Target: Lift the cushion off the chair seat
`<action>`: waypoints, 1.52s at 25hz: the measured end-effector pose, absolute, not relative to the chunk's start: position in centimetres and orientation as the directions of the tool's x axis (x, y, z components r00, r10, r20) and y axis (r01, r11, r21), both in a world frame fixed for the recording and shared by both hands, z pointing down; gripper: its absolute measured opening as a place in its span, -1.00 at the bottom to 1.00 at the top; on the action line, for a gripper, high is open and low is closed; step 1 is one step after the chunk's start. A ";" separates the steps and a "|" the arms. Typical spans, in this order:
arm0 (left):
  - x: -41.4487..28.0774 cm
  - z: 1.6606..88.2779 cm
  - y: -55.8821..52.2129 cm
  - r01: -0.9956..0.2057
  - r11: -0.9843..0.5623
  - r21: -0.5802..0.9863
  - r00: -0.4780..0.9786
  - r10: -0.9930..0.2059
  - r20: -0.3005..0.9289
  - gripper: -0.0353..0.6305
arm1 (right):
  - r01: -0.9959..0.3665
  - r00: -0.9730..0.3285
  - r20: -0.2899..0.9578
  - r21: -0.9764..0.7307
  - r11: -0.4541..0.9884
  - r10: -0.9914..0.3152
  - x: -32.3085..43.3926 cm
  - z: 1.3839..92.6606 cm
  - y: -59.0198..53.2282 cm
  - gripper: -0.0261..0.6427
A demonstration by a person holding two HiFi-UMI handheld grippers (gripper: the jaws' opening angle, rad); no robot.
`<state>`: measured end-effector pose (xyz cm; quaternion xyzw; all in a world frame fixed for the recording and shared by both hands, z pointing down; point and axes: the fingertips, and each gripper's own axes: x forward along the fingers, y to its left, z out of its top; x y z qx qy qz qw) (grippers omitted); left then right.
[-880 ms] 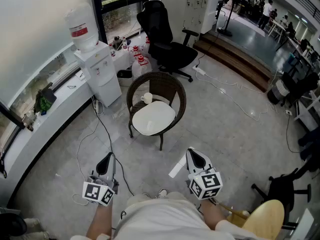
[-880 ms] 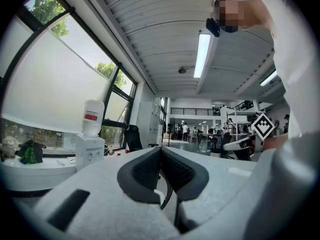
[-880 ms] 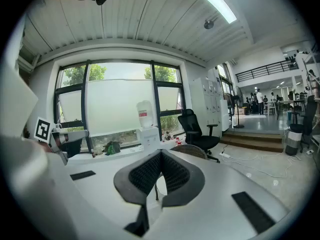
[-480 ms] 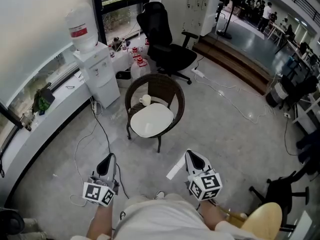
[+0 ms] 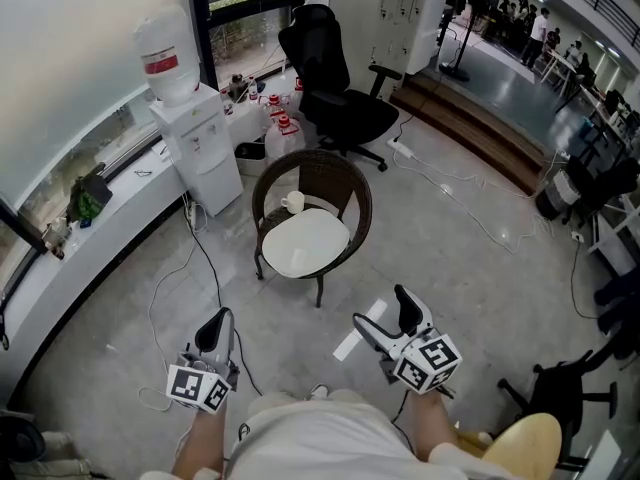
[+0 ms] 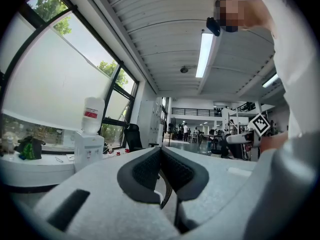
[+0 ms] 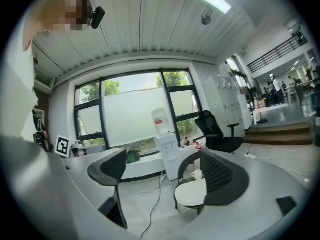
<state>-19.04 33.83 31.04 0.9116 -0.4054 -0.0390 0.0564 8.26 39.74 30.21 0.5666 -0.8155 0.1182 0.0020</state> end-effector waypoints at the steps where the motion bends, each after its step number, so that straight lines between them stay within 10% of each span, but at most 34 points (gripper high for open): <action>1: -18.9 31.1 33.8 -0.735 -0.665 0.133 0.668 -0.743 -0.023 -0.85 | -0.911 -0.394 0.147 -0.189 0.366 -0.907 8.0 30.5 39.6 0.50; 17: -20.3 36.1 30.0 -0.775 -0.610 0.165 0.629 -0.768 0.117 -0.85 | -0.857 -0.510 0.305 -0.252 0.449 -0.804 4.6 37.9 33.7 0.69; 38: -11.7 40.3 -3.0 -0.592 -0.746 0.306 0.799 -0.594 0.099 -0.85 | -0.912 -0.388 0.557 -0.118 0.393 -0.734 8.9 39.8 6.3 0.69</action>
